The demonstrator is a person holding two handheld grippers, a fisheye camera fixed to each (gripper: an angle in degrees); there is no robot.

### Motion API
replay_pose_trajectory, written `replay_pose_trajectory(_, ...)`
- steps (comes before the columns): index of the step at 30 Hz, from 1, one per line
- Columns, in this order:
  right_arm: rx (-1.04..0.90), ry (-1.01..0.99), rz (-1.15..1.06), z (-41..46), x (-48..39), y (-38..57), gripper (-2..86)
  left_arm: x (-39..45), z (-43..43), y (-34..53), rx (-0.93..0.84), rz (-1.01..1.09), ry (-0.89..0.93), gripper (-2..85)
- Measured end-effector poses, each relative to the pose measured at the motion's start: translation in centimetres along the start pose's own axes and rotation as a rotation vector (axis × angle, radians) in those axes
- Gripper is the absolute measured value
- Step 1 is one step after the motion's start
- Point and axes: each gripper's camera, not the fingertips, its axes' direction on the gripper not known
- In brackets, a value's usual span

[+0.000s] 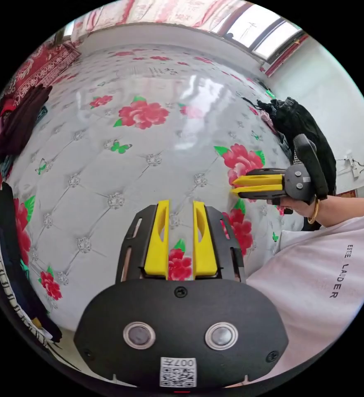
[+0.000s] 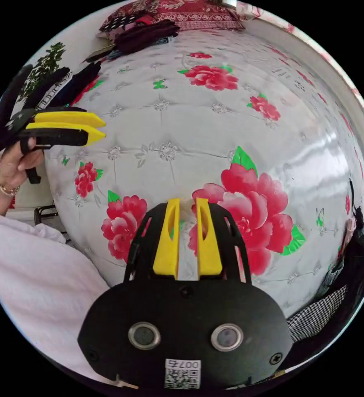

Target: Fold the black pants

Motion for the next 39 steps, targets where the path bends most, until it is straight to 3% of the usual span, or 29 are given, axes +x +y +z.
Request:
replay_pose_trajectory(4,0.211,-0.043,0.076,-5.2,2.0,5.1,5.1,3.2,-1.8,2.1,0.010,-0.019,-0.040,8.3)
replay_pose_trajectory(7,0.370,0.046,0.191,-10.4,5.5,11.9,6.4,5.2,-1.7,4.2,-0.002,-0.061,-0.027,8.1)
replay_pose_trajectory(9,0.453,0.143,0.301,-13.6,8.4,17.2,7.4,6.5,-1.1,5.2,-0.022,-0.078,-0.009,8.0)
replay_pose_trajectory(12,0.586,0.453,0.605,-20.2,14.5,30.2,8.8,9.0,-0.4,6.2,-0.038,-0.100,0.023,8.1)
replay_pose_trajectory(16,0.601,0.754,0.911,-25.0,19.1,43.2,9.9,12.9,-0.1,6.0,-0.033,-0.095,0.083,8.1)
replay_pose_trajectory(18,0.587,0.779,1.079,-26.3,21.5,50.4,10.5,14.9,0.0,5.4,-0.031,-0.056,0.082,8.5)
replay_pose_trajectory(21,0.577,0.727,1.125,-25.9,22.9,54.9,10.3,17.7,-0.2,4.3,-0.024,-0.011,0.065,9.3)
replay_pose_trajectory(25,0.497,0.594,1.086,-24.2,24.5,57.8,6.7,20.2,-0.4,3.8,-0.019,-0.017,0.085,9.7)
replay_pose_trajectory(27,0.573,0.560,1.050,-25.1,23.8,59.1,3.3,20.9,-0.5,4.2,-0.018,-0.025,0.079,9.8)
replay_pose_trajectory(29,0.724,0.401,0.986,-27.5,22.9,61.2,1.4,21.5,-0.9,4.8,-0.014,-0.033,0.064,9.8)
replay_pose_trajectory(33,0.942,0.160,0.678,-31.5,19.4,61.4,0.2,21.6,-2.0,6.5,0.023,-0.067,0.066,9.8)
replay_pose_trajectory(36,1.069,-0.119,0.279,-35.1,14.1,58.3,-0.1,20.8,-2.8,6.8,0.074,-0.075,0.080,10.0)
replay_pose_trajectory(39,1.055,-0.235,0.014,-37.2,9.1,55.3,-0.2,19.1,-4.3,6.1,0.136,-0.088,0.116,10.9)
